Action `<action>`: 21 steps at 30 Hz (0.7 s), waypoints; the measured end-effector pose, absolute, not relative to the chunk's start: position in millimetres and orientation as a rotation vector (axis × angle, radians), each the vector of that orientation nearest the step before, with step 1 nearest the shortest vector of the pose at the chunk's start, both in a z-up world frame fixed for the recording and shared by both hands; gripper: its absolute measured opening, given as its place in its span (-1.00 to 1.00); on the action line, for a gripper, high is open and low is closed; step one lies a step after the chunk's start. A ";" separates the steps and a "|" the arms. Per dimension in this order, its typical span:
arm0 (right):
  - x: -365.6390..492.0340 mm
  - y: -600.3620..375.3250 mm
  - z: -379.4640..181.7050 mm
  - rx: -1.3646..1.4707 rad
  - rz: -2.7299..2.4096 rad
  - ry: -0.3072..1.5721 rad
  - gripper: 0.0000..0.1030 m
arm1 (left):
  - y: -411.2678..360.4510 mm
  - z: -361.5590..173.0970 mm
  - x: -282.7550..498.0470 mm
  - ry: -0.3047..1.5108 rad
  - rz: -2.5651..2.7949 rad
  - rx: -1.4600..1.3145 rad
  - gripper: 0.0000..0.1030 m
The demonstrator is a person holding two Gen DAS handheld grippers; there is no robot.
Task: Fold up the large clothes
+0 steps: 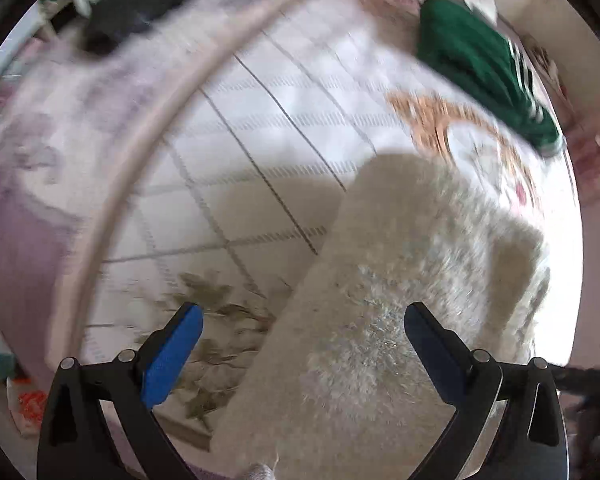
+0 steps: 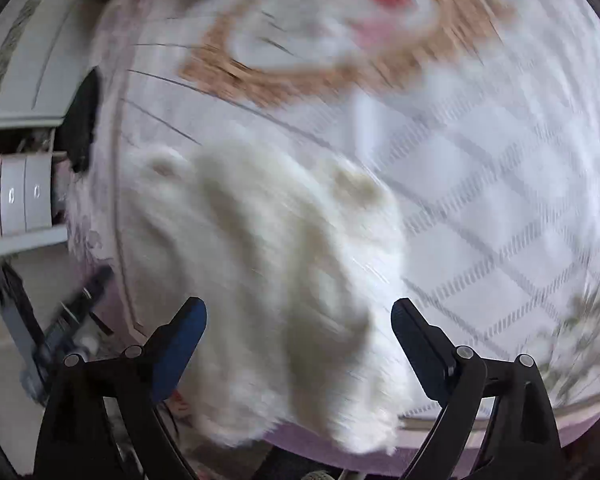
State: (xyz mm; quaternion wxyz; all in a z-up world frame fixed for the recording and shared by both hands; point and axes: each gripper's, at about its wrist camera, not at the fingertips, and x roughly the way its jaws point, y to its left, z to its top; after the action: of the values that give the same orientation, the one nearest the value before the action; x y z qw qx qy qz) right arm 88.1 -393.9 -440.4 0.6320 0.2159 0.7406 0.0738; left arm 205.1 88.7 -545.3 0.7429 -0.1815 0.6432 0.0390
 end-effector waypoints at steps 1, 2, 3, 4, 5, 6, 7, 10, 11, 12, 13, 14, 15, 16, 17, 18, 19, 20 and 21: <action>81.8 -398.9 -458.2 0.522 0.155 1.715 0.85 | 88.4 -554.9 208.4 1.436 0.045 -0.408 1.00; 73.2 -404.5 -478.0 0.562 0.147 1.739 0.85 | 86.0 -563.9 210.8 1.454 0.002 -0.428 1.00; 65.2 -408.1 -497.6 0.613 0.160 1.763 0.85 | 86.0 -572.5 213.1 1.457 -0.046 -0.467 1.00; 60.4 -408.4 -513.2 0.650 0.181 1.782 0.87 | 85.1 -574.5 214.1 1.456 -0.068 -0.485 1.00; 55.7 -408.2 -527.7 0.716 0.222 1.790 0.88 | 85.5 -578.4 216.6 1.455 -0.100 -0.508 1.00; 53.5 -408.5 -533.8 0.759 0.252 1.766 0.88 | 85.6 -580.0 217.9 1.451 -0.119 -0.520 1.00; 53.8 -408.9 -534.6 0.763 0.266 1.742 0.88 | 85.2 -581.7 219.3 1.448 -0.145 -0.535 1.00; 55.4 -409.5 -534.2 0.786 0.309 1.712 0.66 | 76.9 -580.6 221.5 1.429 -0.201 -0.532 1.00; 53.8 -407.7 -533.8 0.801 0.320 1.704 0.51 | 73.3 -577.4 222.1 1.414 -0.204 -0.504 0.99; 53.2 -407.2 -533.4 0.827 0.332 1.698 0.24 | 68.4 -572.1 221.0 1.394 -0.209 -0.487 0.98; 54.0 -406.2 -532.4 0.843 0.343 1.696 0.06 | 65.4 -568.7 220.4 1.379 -0.215 -0.476 0.94; 57.0 -403.4 -534.3 0.850 0.350 1.692 0.00 | 61.2 -561.9 219.9 1.356 -0.209 -0.444 0.86; 61.8 -400.4 -534.1 0.849 0.352 1.693 -0.12 | 57.8 -555.8 220.1 1.344 -0.203 -0.422 0.83; 64.4 -397.8 -532.6 0.856 0.353 1.688 -0.23 | 56.9 -551.6 221.4 1.337 -0.200 -0.415 0.78; 66.3 -396.7 -530.5 0.869 0.352 1.681 -0.26 | 57.5 -549.0 222.0 1.331 -0.195 -0.415 0.76; 69.0 -395.0 -525.9 0.868 0.352 1.672 -0.30 | 59.7 -544.2 224.1 1.325 -0.192 -0.427 0.75; 71.5 -393.6 -521.6 0.862 0.353 1.663 -0.34 | 62.2 -543.5 226.1 1.322 -0.189 -0.435 0.73; 73.7 -392.8 -515.4 0.861 0.355 1.649 -0.35 | 64.2 -539.1 228.1 1.318 -0.187 -0.446 0.72; 77.3 -391.8 -507.1 0.862 0.365 1.631 -0.37 | 68.1 -537.1 226.3 1.316 -0.187 -0.451 0.72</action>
State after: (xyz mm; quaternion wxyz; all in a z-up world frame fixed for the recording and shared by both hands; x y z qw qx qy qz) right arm 77.3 -391.8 -507.1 0.5897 0.3704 0.7004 0.1566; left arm 226.3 68.1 -537.1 0.7638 -0.2074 0.6052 -0.0859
